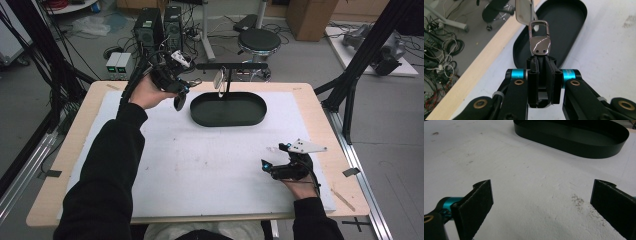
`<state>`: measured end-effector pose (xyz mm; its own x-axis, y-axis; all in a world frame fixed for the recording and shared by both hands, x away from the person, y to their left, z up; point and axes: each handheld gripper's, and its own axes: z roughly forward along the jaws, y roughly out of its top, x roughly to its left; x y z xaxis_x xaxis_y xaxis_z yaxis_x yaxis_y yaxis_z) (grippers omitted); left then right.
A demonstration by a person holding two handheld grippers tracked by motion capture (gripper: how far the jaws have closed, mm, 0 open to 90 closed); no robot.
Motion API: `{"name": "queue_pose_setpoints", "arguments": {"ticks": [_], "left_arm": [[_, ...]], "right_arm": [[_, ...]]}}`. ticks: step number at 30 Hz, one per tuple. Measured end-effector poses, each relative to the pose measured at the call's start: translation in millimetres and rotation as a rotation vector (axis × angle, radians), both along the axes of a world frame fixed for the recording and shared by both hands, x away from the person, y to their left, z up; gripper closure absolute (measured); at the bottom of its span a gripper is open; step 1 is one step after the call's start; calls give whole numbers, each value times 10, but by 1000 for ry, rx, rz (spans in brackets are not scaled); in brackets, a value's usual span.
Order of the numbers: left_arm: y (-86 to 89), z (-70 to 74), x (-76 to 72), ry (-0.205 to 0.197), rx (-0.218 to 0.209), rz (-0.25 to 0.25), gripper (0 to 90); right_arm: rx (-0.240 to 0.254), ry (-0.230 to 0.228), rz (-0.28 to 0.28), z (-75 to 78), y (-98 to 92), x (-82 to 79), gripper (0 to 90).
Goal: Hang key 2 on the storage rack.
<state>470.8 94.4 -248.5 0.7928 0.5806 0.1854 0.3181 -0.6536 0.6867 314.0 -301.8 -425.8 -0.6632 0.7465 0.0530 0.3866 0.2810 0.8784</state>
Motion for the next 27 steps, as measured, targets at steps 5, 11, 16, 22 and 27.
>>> {"name": "queue_pose_setpoints", "arguments": {"ticks": [5,11,16,22,27], "left_arm": [[-90,7,148,3,-3,14,815],[-126,-25,277,8,5,43,815],[-188,-4,334,-4,4,58,815],[-291,-95,393,8,29,72,814],[-318,-166,449,-14,93,154,813]], "right_arm": [[0,-3,-2,2,-5,-3,37],[3,-5,-4,-2,-21,2,37],[3,1,-7,-3,-20,1,36],[-7,-3,-2,-3,-10,-4,36],[-9,-4,1,0,-7,-10,37]]}}
